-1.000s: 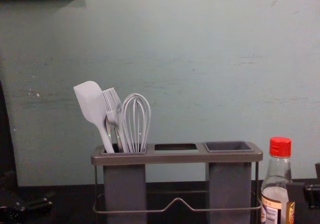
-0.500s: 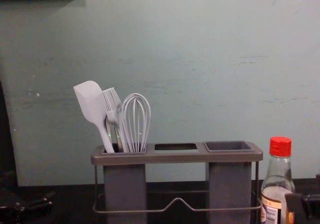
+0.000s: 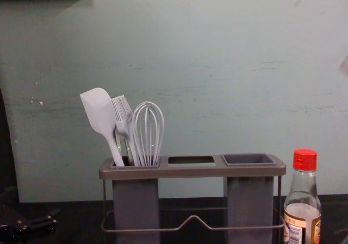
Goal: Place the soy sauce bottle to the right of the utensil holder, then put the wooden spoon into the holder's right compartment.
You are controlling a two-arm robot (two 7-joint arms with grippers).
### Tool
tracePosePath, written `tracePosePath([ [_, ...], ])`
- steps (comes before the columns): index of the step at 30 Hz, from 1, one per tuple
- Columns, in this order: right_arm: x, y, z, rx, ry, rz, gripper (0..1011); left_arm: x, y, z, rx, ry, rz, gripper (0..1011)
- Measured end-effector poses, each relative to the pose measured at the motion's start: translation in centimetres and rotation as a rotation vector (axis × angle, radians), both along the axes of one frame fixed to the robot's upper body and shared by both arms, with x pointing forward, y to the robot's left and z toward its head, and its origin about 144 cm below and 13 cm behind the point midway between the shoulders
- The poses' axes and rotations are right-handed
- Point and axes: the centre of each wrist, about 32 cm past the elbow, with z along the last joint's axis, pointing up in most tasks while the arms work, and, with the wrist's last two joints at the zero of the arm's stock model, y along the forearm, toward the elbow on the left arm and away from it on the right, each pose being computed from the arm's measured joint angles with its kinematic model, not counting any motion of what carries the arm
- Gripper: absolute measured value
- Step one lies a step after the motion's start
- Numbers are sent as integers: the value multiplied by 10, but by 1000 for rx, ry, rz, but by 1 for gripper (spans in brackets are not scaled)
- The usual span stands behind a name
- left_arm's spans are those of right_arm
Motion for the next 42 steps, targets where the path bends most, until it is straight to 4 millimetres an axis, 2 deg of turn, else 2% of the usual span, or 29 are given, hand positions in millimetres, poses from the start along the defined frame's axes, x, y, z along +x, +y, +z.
tracePosePath([
  [4, 6, 15, 3, -25, 57, -17, 1002, 0, 0, 0, 0, 0, 0, 1005],
  [18, 32, 44, -1, -68, 228, -56, 1003, 0, 0, 0, 0, 0, 0, 1005],
  [33, 61, 55, -10, -60, 310, -56, 1002, 0, 0, 0, 0, 0, 0, 1005],
  [42, 64, 56, -10, -66, 318, -60, 1002, 0, 0, 0, 0, 0, 0, 1005],
])
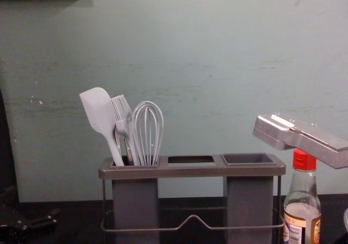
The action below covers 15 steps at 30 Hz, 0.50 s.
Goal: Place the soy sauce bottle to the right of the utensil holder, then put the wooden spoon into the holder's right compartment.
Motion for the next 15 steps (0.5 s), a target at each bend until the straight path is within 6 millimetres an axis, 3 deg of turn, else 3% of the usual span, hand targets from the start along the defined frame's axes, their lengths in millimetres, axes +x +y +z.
tracePosePath([
  [15, -1, -1, 0, 3, -3, 1, 1002, 0, 0, 0, 0, 0, 0, 1005],
])
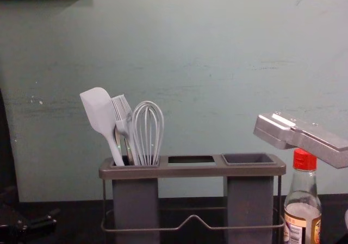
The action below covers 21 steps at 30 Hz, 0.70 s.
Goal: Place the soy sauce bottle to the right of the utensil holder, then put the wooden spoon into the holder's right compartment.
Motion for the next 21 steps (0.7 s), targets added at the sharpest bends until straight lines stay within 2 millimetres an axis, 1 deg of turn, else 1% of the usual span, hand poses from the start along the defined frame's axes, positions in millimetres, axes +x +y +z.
tracePosePath([
  [17, -1, -1, 0, 2, -2, 0, 1003, 0, 0, 0, 0, 0, 0, 1005],
  [21, -8, -5, -4, 13, -19, -8, 1002, 0, 0, 0, 0, 0, 0, 1005],
])
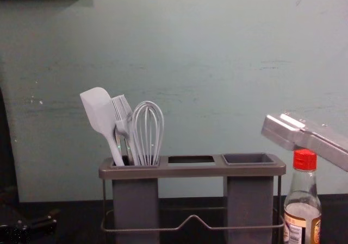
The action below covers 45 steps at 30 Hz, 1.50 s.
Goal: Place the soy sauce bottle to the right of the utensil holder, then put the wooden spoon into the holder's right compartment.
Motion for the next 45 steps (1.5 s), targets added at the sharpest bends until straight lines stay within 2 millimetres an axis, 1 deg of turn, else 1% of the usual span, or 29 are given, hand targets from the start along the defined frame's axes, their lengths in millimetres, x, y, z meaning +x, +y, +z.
tracePosePath([
  [5, -3, -5, -2, 12, -32, -19, 1002, 0, 0, 0, 0, 0, 0, 1005],
  [9, -2, -6, -5, 17, -42, -24, 1003, 0, 0, 0, 0, 0, 0, 1005],
  [17, 12, 0, -10, 7, -49, -21, 1003, 0, 0, 0, 0, 0, 0, 1005],
  [21, 15, 3, -11, 13, -65, -17, 1002, 0, 0, 0, 0, 0, 0, 1005],
  [26, 17, 6, -12, 18, -78, -17, 1003, 0, 0, 0, 0, 0, 0, 1005],
  [32, 17, 9, -19, 23, -92, -26, 1003, 0, 0, 0, 0, 0, 0, 1005],
  [45, 17, 12, -27, 26, -101, -40, 1002, 0, 0, 0, 0, 0, 0, 1005],
])
